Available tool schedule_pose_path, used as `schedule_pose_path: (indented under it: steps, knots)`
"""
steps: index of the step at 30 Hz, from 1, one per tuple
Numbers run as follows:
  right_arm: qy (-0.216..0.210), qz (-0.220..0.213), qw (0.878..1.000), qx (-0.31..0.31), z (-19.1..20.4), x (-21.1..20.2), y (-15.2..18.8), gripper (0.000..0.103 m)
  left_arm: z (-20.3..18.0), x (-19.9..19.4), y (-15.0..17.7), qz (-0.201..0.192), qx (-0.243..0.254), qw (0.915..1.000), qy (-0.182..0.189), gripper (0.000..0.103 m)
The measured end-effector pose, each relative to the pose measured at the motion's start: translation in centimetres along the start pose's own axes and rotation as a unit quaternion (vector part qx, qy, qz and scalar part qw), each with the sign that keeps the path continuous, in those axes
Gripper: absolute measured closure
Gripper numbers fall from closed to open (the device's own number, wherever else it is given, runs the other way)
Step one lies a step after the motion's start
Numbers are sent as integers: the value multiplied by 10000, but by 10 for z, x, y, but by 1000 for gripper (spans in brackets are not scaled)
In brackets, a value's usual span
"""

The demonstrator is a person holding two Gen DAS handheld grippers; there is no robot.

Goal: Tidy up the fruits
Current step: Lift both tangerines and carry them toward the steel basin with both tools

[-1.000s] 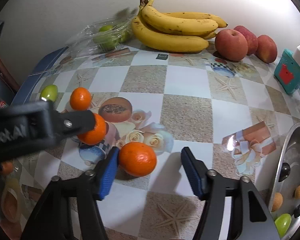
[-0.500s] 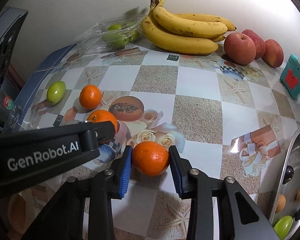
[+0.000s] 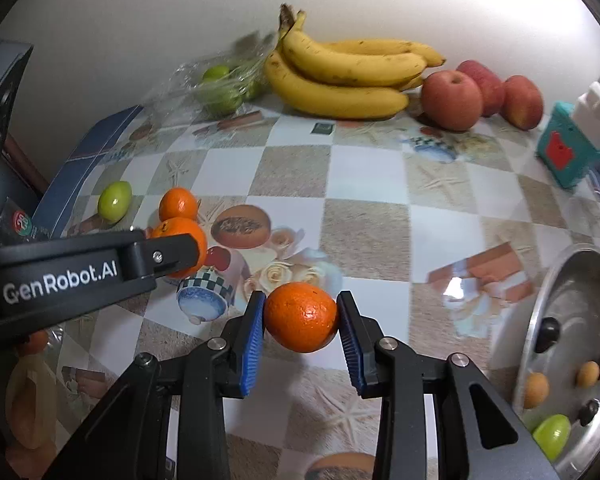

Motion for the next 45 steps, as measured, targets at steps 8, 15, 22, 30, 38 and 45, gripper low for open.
schedule_pose_path:
  steps: [8, 15, 22, 30, 38, 45]
  knots:
    - [209, -81, 9996, 146, -19, -31, 6, 66, -27, -18, 19, -22, 181, 9998, 61, 63]
    - [334, -135, 9991, 222, -38, -54, 19, 66, -40, -38, 27, -189, 296, 9993, 82, 70]
    - [333, -124, 9983, 467, -58, -67, 30, 66, -34, -34, 34, -86, 200, 9997, 129, 70]
    - [317, 8, 9973, 661, -71, -63, 36, 66, -9, -18, 29, -23, -213, 9996, 181, 69]
    - [295, 168, 9961, 816, -81, -56, 43, 66, -22, 3, 35, 123, -140, 9993, 339, 49]
    - [256, 196, 9956, 876, -83, -55, 44, 66, -31, 18, 39, 210, 64, 9994, 253, 49]
Point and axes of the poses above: each gripper's, at about its wrist camera, not at the fingertips, and x roughly the way its jaws point, z to its left, y to its underside, the point moved 8 cm from there along x, roughly the way its jaws point, and after that the axes turned 4 degrees about -x, right-handed, at the moved point
